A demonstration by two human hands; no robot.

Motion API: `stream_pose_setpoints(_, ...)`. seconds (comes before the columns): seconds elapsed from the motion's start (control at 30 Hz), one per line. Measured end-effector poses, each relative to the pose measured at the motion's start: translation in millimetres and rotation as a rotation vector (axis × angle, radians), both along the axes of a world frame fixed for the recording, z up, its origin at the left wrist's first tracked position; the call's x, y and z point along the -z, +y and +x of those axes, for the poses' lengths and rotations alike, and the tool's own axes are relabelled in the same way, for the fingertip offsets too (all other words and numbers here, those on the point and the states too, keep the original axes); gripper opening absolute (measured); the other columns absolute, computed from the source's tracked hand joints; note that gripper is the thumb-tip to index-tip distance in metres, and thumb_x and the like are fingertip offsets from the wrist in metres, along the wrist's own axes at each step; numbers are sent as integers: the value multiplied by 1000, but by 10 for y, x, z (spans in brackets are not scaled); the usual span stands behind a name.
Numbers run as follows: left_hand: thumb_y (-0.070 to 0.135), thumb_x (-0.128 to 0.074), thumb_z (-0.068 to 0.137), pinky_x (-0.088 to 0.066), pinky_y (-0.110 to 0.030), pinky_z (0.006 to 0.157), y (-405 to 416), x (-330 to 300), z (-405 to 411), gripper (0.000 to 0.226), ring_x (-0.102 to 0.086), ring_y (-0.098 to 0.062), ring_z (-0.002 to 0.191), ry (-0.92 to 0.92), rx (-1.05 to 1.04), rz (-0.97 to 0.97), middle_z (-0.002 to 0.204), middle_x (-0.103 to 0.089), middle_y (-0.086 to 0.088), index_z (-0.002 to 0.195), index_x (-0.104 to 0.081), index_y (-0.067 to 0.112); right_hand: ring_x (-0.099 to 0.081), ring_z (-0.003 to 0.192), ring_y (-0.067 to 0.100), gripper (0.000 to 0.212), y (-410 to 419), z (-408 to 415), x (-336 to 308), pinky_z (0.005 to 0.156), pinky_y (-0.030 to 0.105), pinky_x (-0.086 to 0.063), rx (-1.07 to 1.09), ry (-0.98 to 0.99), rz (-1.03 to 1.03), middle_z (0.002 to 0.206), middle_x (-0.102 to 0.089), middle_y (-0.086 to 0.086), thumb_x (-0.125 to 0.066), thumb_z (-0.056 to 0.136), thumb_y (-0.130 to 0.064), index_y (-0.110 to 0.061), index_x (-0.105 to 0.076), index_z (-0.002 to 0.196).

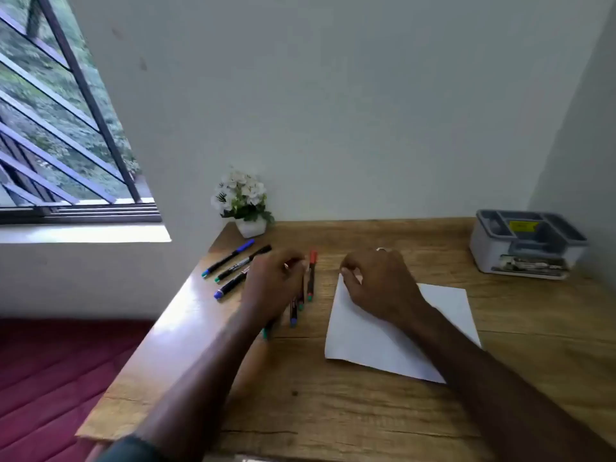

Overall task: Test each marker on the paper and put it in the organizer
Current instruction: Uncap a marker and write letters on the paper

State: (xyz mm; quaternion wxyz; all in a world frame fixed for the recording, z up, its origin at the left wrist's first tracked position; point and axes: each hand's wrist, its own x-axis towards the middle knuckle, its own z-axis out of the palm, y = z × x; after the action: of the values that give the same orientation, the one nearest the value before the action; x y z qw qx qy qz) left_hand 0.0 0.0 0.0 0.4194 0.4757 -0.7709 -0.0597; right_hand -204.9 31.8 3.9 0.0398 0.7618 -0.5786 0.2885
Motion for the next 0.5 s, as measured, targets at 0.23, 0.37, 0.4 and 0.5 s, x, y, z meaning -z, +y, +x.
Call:
stream_pose_setpoints(0.23, 24, -64, 88, -51, -27, 72, -136, -17, 60, 15, -63, -7, 83, -169, 74, 279, 89, -70, 8, 100, -73, 23, -61, 100, 19, 19, -39, 145, 238, 92, 42, -45, 73, 6, 57, 104, -68, -7, -52, 92, -36, -26, -67, 98)
stream_pose_setpoints(0.37, 24, -65, 85, -50, -25, 72, -490, -63, 93, 13, -60, -1, 79, -244, 122, 305, 85, -68, 14, 94, -73, 28, -58, 102, 21, 20, -168, 76, 330, 91, 40, -42, -19, 69, 97, 105, -66, -4, -54, 93, -35, -23, -67, 102)
stream_pose_setpoints(0.4, 24, -65, 84, -48, -24, 70, -578, -41, 109, 13, -60, 0, 77, -257, 111, 300, 83, -66, 15, 92, -72, 30, -59, 98, 20, 19, -215, 50, 328, 89, 40, -43, -64, 76, 110, 102, -66, -4, -56, 92, -34, -22, -67, 100)
stream_pose_setpoints(0.5, 29, -67, 83, -48, -29, 74, -769, 40, 134, 10, -58, -1, 77, -286, 84, 303, 81, -63, 17, 92, -71, 33, -61, 84, 14, 13, -381, -5, 255, 79, 31, -45, -174, 84, 139, 90, -68, -5, -64, 87, -30, -20, -71, 90)
